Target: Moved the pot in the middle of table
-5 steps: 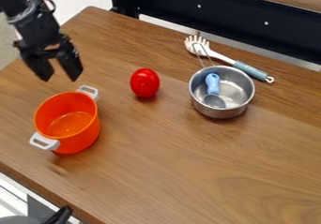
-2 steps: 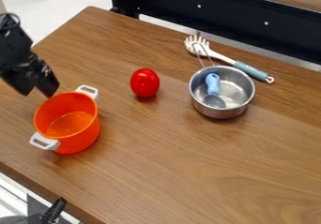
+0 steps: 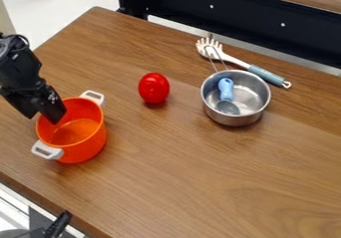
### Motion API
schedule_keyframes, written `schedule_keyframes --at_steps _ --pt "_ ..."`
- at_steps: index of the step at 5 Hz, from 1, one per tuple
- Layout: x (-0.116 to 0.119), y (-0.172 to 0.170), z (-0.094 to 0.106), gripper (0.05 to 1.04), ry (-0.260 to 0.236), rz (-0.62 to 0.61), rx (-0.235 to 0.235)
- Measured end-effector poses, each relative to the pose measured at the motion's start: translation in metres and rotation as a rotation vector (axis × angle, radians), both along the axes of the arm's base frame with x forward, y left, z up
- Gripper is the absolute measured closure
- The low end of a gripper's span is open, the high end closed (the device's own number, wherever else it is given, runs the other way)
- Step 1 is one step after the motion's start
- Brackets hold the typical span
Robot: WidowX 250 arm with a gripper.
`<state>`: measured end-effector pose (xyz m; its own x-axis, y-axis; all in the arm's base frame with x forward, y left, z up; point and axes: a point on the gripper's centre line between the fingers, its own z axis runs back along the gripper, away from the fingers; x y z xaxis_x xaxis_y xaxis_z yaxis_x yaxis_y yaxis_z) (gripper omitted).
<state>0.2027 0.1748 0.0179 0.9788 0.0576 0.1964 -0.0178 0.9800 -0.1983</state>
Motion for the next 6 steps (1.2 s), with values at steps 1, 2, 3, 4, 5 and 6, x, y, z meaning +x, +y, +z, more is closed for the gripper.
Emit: schedule_keyframes --at_steps 1,2,3,4,5,6 --pt "-0.001 -0.012 -0.002 0.083 -0.007 0.022 0.013" --pt "0.010 -0.019 -0.009 0.127 -0.009 0.087 0.080" --pt "0.018 -0.019 -0.011 0.370 -0.037 0.089 0.122" --pt "0.019 -0.020 -0.013 0.680 -0.041 0.111 0.127" --pt "0.023 -0.023 -0.013 0.898 -0.041 0.132 0.133" --pt "0.026 -0.028 -0.013 1.014 -0.027 0.166 0.132"
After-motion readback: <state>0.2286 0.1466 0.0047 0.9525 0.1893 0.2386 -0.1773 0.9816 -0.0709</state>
